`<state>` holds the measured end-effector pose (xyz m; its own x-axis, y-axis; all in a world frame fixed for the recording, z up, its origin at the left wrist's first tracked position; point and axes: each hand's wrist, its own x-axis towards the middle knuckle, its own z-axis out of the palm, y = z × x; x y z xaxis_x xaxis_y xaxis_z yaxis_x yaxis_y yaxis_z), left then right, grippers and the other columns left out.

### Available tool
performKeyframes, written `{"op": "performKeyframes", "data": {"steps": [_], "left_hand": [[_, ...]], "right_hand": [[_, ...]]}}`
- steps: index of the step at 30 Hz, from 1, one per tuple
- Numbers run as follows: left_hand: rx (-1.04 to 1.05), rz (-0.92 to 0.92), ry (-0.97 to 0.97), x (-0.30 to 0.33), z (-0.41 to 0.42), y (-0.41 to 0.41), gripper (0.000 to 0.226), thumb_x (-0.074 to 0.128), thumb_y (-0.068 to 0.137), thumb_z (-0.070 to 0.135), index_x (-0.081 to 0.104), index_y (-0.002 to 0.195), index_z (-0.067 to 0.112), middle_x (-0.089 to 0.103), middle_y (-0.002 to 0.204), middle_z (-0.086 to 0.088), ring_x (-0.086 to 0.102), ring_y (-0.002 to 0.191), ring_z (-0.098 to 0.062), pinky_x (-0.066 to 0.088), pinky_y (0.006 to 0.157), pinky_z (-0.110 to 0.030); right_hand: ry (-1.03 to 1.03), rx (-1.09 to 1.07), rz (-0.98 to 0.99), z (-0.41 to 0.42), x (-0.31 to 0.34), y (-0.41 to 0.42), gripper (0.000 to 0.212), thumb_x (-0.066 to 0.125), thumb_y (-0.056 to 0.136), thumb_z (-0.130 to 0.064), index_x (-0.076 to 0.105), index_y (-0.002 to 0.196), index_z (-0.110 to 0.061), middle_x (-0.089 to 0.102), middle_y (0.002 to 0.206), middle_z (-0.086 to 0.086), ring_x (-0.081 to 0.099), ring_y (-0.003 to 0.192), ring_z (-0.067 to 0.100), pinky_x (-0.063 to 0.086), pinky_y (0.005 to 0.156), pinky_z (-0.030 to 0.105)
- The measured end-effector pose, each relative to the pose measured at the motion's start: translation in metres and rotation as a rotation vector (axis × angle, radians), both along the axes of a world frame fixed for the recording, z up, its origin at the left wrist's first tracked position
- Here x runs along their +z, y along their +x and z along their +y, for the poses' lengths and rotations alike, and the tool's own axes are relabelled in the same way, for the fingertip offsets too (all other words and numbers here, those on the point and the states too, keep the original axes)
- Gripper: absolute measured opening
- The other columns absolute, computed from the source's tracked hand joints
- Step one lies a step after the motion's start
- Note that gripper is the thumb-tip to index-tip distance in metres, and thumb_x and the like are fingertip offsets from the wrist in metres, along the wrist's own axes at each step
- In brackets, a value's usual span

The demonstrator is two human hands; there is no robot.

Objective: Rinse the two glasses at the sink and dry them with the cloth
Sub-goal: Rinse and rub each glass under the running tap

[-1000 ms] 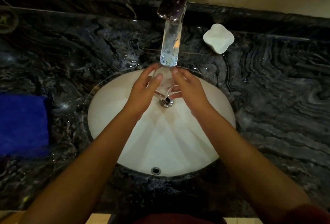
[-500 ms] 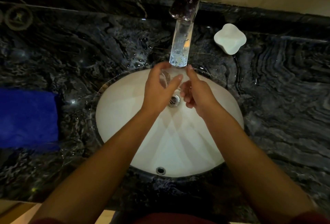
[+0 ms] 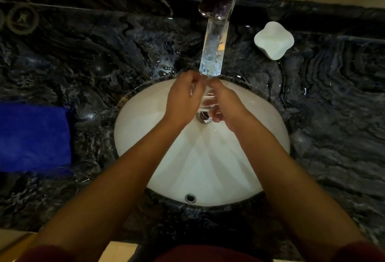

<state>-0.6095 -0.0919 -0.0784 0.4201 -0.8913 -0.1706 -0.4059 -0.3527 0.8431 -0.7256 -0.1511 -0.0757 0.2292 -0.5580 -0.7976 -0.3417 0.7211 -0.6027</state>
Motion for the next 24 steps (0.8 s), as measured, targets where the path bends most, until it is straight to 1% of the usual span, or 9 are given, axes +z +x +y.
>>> {"op": "performKeyframes", "data": {"steps": [3, 5, 8, 10, 13, 16, 19, 21, 24], "left_hand": [[-0.206, -0.215, -0.162, -0.002, 0.009, 0.004, 0.032, 0.074, 0.094, 0.021, 0.065, 0.115, -0.002, 0.064, 0.105, -0.012, 0.057, 0.096, -0.02, 0.045, 0.08, -0.031], [-0.26, -0.297, -0.228, -0.005, 0.012, 0.008, 0.032, 0.077, 0.091, 0.014, 0.067, 0.114, -0.006, 0.067, 0.105, -0.02, 0.062, 0.094, -0.027, 0.049, 0.079, -0.035], [-0.158, -0.335, -0.223, -0.005, 0.008, 0.011, 0.025, 0.062, 0.1, 0.021, 0.069, 0.105, -0.003, 0.068, 0.096, -0.017, 0.064, 0.081, -0.031, 0.05, 0.068, -0.039], [-0.055, -0.232, -0.12, 0.001, 0.001, 0.005, 0.036, 0.045, 0.102, 0.034, 0.065, 0.104, 0.004, 0.065, 0.09, -0.007, 0.058, 0.078, -0.024, 0.043, 0.065, -0.035], [0.098, 0.059, 0.047, 0.008, -0.011, -0.001, 0.023, 0.039, 0.105, 0.034, 0.058, 0.1, 0.021, 0.062, 0.083, 0.01, 0.059, 0.076, -0.018, 0.043, 0.065, -0.031], [0.185, 0.445, 0.314, 0.009, -0.022, 0.0, 0.03, 0.036, 0.109, 0.039, 0.06, 0.102, 0.021, 0.066, 0.079, -0.005, 0.056, 0.053, -0.017, 0.036, 0.051, -0.027], [0.163, 0.825, 0.533, 0.01, -0.021, 0.009, 0.044, 0.043, 0.106, 0.054, 0.062, 0.12, 0.018, 0.065, 0.084, -0.011, 0.042, 0.04, -0.012, 0.022, 0.041, -0.016], [0.161, 0.929, 0.55, 0.012, -0.02, 0.007, 0.046, 0.047, 0.104, 0.056, 0.064, 0.126, 0.019, 0.064, 0.083, -0.008, 0.042, 0.041, -0.011, 0.022, 0.039, -0.015], [0.221, 0.811, 0.451, 0.014, -0.019, -0.003, 0.051, 0.046, 0.102, 0.056, 0.068, 0.124, 0.016, 0.074, 0.089, -0.01, 0.062, 0.057, -0.017, 0.046, 0.047, -0.021]], "right_hand": [[0.159, -0.038, -0.153, -0.006, 0.003, 0.001, 0.031, 0.071, 0.075, -0.053, 0.079, 0.08, -0.024, 0.061, 0.07, 0.004, 0.048, 0.043, 0.018, 0.031, 0.037, 0.02], [0.23, 0.001, -0.194, -0.007, 0.003, 0.0, 0.024, 0.073, 0.067, -0.051, 0.079, 0.068, -0.027, 0.061, 0.07, 0.005, 0.046, 0.045, 0.019, 0.026, 0.037, 0.019], [0.245, -0.062, -0.213, -0.001, -0.005, 0.003, 0.034, 0.063, 0.086, -0.055, 0.079, 0.089, -0.025, 0.066, 0.077, 0.007, 0.048, 0.044, 0.02, 0.027, 0.036, 0.019], [0.117, -0.147, -0.166, 0.001, -0.008, 0.004, 0.044, 0.059, 0.085, -0.06, 0.074, 0.101, -0.022, 0.069, 0.077, 0.006, 0.05, 0.043, 0.018, 0.03, 0.038, 0.02], [-0.134, -0.156, -0.094, -0.002, -0.01, 0.002, 0.048, 0.054, 0.083, -0.056, 0.067, 0.108, -0.017, 0.07, 0.081, 0.005, 0.055, 0.047, 0.015, 0.035, 0.041, 0.02], [-0.41, -0.039, -0.026, 0.001, -0.012, -0.007, 0.025, 0.057, 0.087, -0.051, 0.06, 0.101, -0.029, 0.07, 0.087, -0.005, 0.063, 0.064, 0.009, 0.043, 0.05, 0.025], [-0.722, 0.093, 0.051, 0.007, -0.016, -0.018, 0.025, 0.059, 0.088, -0.052, 0.055, 0.102, -0.032, 0.065, 0.088, -0.014, 0.062, 0.077, 0.003, 0.049, 0.066, 0.029], [-0.83, 0.117, 0.049, 0.01, -0.017, -0.02, 0.025, 0.059, 0.089, -0.049, 0.052, 0.106, -0.031, 0.064, 0.09, -0.011, 0.061, 0.077, 0.009, 0.048, 0.067, 0.03], [-0.792, 0.076, 0.008, 0.009, -0.015, -0.018, 0.023, 0.056, 0.091, -0.042, 0.054, 0.108, -0.027, 0.066, 0.096, -0.01, 0.062, 0.084, 0.007, 0.05, 0.073, 0.032]]}}
